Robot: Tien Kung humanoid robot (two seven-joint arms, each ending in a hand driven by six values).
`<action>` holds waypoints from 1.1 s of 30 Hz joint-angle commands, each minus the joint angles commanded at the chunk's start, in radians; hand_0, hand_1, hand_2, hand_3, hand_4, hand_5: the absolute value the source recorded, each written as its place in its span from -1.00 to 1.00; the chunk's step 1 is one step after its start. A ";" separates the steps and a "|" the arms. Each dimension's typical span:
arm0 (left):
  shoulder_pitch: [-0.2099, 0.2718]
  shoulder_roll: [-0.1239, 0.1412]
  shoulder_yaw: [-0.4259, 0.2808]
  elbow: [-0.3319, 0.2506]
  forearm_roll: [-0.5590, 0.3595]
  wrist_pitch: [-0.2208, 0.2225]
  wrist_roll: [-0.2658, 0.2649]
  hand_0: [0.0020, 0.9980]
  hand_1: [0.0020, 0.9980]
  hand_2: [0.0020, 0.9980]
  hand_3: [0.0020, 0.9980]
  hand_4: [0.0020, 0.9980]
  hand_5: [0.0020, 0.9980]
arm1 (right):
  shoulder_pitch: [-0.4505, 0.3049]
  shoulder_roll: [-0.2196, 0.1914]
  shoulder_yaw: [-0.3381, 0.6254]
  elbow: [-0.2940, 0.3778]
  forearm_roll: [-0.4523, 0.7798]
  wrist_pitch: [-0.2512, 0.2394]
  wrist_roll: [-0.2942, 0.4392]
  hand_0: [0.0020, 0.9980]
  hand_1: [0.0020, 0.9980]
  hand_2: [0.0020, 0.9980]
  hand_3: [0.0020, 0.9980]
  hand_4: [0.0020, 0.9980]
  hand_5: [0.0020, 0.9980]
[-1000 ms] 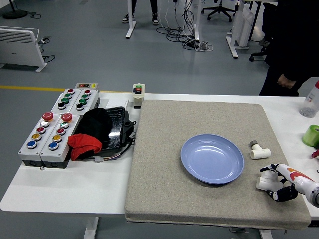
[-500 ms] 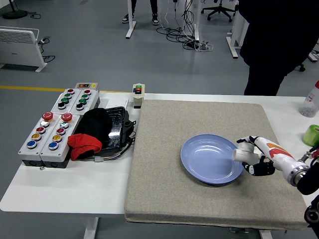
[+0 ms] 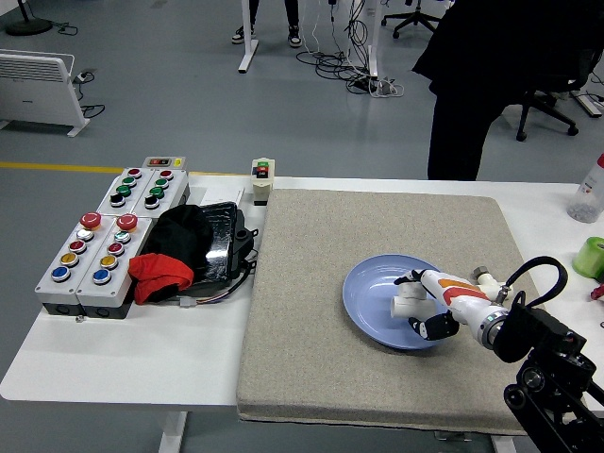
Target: Pick pipe place plate twice
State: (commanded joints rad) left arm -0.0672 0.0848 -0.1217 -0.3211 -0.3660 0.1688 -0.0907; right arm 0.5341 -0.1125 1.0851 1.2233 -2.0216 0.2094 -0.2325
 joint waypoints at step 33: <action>-0.009 0.000 -0.008 0.000 0.005 0.000 -0.001 0.40 0.36 0.42 0.31 -0.34 1.00 | 0.151 -0.026 0.086 -0.359 -0.009 -0.058 -0.037 0.86 0.79 0.99 0.92 0.58 -0.39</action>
State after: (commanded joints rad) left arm -0.0758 0.0844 -0.1300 -0.3216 -0.3605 0.1687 -0.0912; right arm 0.6855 -0.1388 1.1716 0.8646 -2.0304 0.1511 -0.2696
